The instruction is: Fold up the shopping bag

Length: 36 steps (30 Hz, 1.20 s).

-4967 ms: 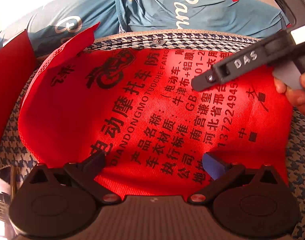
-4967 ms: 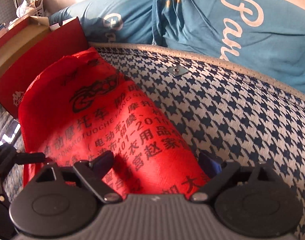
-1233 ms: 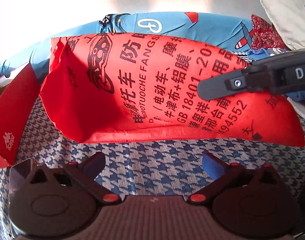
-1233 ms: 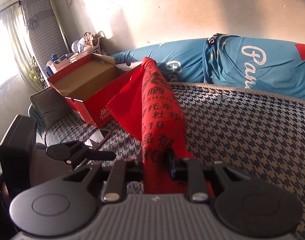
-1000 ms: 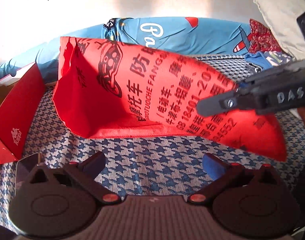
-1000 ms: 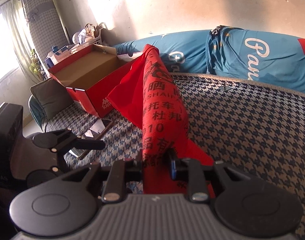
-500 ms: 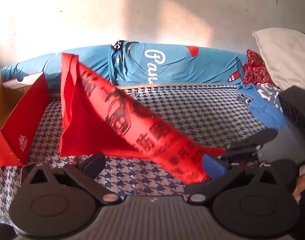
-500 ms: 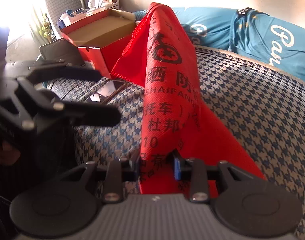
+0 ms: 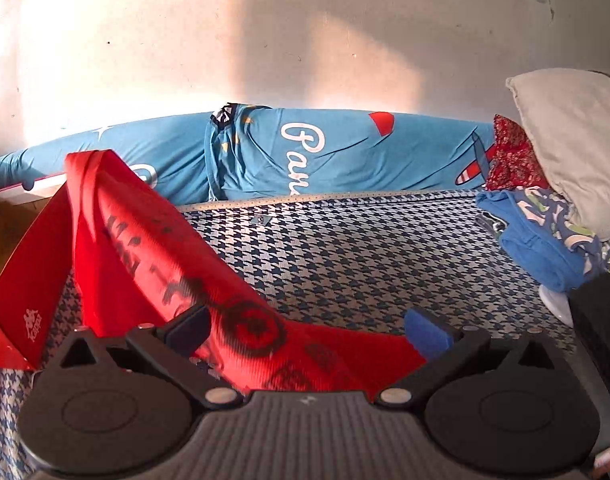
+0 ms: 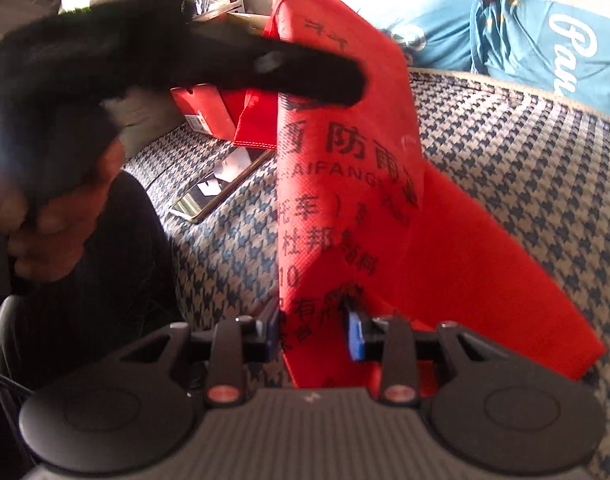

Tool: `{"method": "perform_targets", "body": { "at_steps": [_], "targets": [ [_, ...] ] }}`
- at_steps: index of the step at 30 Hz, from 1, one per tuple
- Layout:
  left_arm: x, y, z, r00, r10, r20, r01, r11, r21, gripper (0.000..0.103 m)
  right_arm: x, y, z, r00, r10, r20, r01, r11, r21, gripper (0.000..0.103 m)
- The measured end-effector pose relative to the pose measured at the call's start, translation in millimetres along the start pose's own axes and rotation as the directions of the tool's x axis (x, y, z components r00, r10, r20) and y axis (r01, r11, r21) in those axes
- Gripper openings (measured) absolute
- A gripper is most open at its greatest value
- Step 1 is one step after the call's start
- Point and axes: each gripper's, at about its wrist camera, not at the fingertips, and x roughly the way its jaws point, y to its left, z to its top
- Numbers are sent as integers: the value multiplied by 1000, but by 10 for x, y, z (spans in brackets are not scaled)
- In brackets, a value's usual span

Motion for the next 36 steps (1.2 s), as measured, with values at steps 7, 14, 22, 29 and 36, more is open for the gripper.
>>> {"method": "perform_targets", "body": {
  "at_steps": [7, 14, 22, 29, 36],
  "targets": [
    [476, -67, -197, 988, 98, -122, -88, 993, 82, 103, 26, -38, -52, 1000, 6, 3, -6, 999, 33, 31],
    [720, 45, -527, 973, 78, -216, -72, 997, 37, 103, -23, -21, -79, 1000, -1, 16, 0, 999, 44, 37],
    [919, 236, -809, 956, 49, -289, -65, 997, -49, 103, -334, -92, -51, 989, -40, 140, 19, 989, 148, 60],
    [940, 173, -850, 960, 58, -272, -71, 997, -40, 103, -452, -373, 105, 962, -220, 159, 177, 953, 244, 80],
    [952, 176, -846, 963, 57, -263, -70, 997, -42, 103, -248, -826, 290, 940, -339, 41, 316, 910, 270, 87]
  ]
}}
